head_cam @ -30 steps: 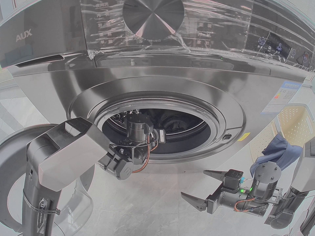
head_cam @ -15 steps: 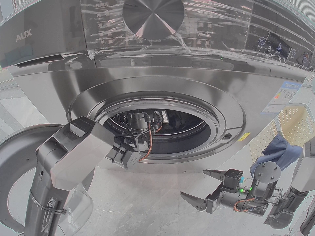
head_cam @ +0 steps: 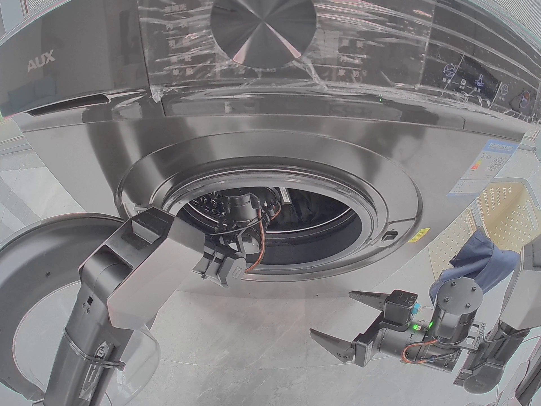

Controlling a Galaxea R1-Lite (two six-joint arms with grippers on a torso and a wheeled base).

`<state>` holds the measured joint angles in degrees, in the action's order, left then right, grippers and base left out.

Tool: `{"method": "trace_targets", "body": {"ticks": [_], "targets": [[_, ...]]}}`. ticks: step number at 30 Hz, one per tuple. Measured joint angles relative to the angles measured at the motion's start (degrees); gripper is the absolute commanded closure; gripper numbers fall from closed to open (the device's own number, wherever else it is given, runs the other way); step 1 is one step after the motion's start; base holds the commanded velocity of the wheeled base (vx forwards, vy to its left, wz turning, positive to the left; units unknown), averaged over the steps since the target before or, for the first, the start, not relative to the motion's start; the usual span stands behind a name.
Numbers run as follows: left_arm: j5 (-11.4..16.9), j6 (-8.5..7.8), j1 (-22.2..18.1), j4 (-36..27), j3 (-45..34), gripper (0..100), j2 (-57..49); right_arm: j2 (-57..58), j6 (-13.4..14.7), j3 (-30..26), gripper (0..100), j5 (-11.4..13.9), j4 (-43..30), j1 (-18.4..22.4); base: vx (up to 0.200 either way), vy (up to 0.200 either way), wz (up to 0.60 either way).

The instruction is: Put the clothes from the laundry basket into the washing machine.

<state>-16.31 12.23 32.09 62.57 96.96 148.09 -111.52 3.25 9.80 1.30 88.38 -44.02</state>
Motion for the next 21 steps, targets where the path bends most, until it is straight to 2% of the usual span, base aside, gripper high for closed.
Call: {"method": "trace_targets", "body": {"ticks": [6,13,21], "targets": [[-0.05,0.04,0.27,-0.5,-2.4,0,-1.34,0.0,-0.02,-0.1,0,0.04,0.0,0.22,0.0,0.0,0.0],[-0.02,-0.35,1.49,-0.67,-13.18,0,-7.3,0.02,0.0,-0.33,0,0.13,-0.02,0.56,0.0,0.0,0.0],[-0.02,-2.77,3.55,1.06,-28.11,0,-15.24,0.02,-0.02,-0.41,0,0.06,0.0,0.63,0.0,0.0,0.0]]}}
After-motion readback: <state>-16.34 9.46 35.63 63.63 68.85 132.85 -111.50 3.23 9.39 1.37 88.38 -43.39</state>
